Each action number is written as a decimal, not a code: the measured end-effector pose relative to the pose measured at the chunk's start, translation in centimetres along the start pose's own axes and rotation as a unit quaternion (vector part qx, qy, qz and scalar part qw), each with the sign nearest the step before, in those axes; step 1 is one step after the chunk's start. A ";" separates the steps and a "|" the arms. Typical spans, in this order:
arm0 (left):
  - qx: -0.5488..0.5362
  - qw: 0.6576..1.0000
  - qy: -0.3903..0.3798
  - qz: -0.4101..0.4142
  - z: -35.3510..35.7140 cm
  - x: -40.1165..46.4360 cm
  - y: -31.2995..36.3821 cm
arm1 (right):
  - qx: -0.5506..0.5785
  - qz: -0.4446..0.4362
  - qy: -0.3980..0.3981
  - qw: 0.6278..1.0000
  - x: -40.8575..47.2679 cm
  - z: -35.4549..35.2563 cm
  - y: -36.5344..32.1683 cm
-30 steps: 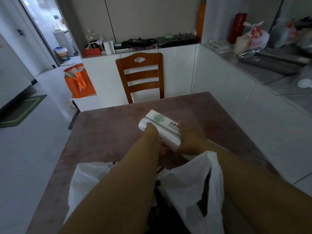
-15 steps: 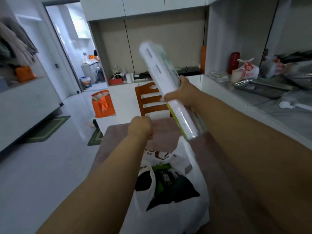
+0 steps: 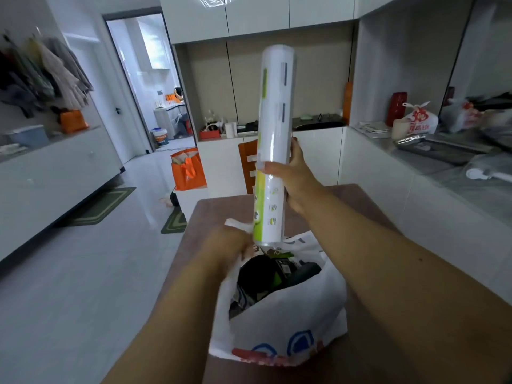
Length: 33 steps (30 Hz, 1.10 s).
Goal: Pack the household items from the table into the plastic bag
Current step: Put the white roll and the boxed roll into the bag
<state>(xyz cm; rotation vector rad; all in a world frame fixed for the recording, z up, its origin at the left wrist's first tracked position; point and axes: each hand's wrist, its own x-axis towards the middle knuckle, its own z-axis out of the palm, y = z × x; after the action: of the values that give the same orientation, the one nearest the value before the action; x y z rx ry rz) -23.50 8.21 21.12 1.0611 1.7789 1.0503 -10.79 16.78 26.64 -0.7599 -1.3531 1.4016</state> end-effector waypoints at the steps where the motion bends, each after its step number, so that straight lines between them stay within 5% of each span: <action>1: -0.154 0.988 0.003 -0.024 -1.5 -0.1 0.2 | 0.004 0.000 -0.003 1.000 -0.5 -0.3 0.9; 3: -0.358 0.932 0.004 -0.050 -4.0 -0.2 0.6 | 0.001 0.011 -0.010 1.000 -1.5 -0.2 2.5; 6: -0.420 0.906 -0.007 -0.054 -5.9 0.2 1.3 | -0.073 0.022 -0.020 0.997 -2.7 0.5 4.2; 14: -0.389 0.918 0.055 -0.045 -8.1 1.1 2.2 | -0.377 -0.006 -0.167 0.911 -4.1 -1.9 7.5; 18: -0.374 0.923 0.073 -0.050 -8.8 1.4 2.3 | -0.528 -0.047 -0.201 0.824 -3.2 -4.1 6.8; 25: -0.260 0.963 0.052 -0.046 -8.0 1.8 4.3 | -0.661 0.029 -0.296 0.689 -2.8 -5.6 8.5; 28: -0.225 0.972 0.064 -0.032 -7.1 1.9 4.8 | -0.659 0.055 -0.312 0.682 -2.5 -4.1 7.6; 30: -0.219 0.973 0.068 -0.037 -6.9 2.0 4.9 | -0.660 0.005 -0.214 0.720 -2.7 -4.0 5.2; 31: -0.218 0.973 0.068 -0.040 -6.8 2.1 4.8 | -0.689 -0.044 -0.094 0.718 -3.0 -4.2 4.1; 33: -0.219 0.973 0.067 -0.042 -6.6 2.2 4.9 | -0.738 -0.033 0.159 0.655 -3.9 -5.9 2.1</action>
<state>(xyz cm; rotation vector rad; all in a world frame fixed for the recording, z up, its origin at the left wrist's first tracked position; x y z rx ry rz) -28.97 10.09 27.33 0.6512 1.5747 1.4067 -4.64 15.42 22.83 -1.8116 -2.0220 -0.2777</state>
